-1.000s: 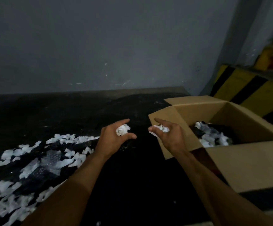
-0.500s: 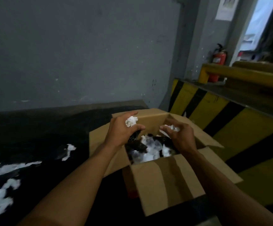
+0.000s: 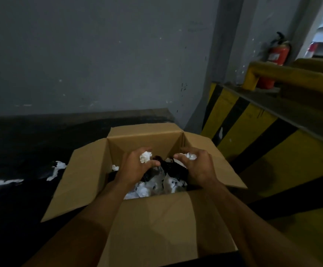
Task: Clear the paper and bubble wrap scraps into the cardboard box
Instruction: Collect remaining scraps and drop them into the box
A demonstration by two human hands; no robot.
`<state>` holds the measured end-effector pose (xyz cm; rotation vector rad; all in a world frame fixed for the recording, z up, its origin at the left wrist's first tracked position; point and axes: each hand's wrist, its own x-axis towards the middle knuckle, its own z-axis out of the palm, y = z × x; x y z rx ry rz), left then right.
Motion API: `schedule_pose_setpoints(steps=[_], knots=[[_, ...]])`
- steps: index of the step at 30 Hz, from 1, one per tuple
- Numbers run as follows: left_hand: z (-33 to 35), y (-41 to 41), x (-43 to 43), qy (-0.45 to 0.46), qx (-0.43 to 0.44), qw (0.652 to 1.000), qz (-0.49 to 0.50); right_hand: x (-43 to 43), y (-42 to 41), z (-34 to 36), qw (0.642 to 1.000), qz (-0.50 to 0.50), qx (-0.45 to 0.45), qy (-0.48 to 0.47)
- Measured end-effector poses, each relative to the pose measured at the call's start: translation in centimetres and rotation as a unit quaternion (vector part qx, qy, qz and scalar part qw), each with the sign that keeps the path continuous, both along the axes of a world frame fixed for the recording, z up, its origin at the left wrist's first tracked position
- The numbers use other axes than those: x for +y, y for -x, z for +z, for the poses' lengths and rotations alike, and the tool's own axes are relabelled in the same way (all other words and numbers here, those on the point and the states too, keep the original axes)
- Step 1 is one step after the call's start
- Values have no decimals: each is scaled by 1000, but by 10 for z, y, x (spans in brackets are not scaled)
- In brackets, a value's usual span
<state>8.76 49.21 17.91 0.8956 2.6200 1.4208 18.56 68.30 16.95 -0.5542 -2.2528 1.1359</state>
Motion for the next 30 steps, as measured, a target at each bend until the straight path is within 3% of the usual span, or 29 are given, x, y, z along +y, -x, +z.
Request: schedule_pose_setpoints(steps=[10,19,23,30], knots=[[-17,13,14,124,-17,992,17,8,30,-23,994,72,-85,19],[-19,22,18,106,-1,994,33,13,36,-21,987,123,-72,73],[-11,21,9,102,18,993,65,2,35,-11,990,104,-68,61],[12,12,-33,132,93,977,141,-44,46,13,991,79,-81,-65]])
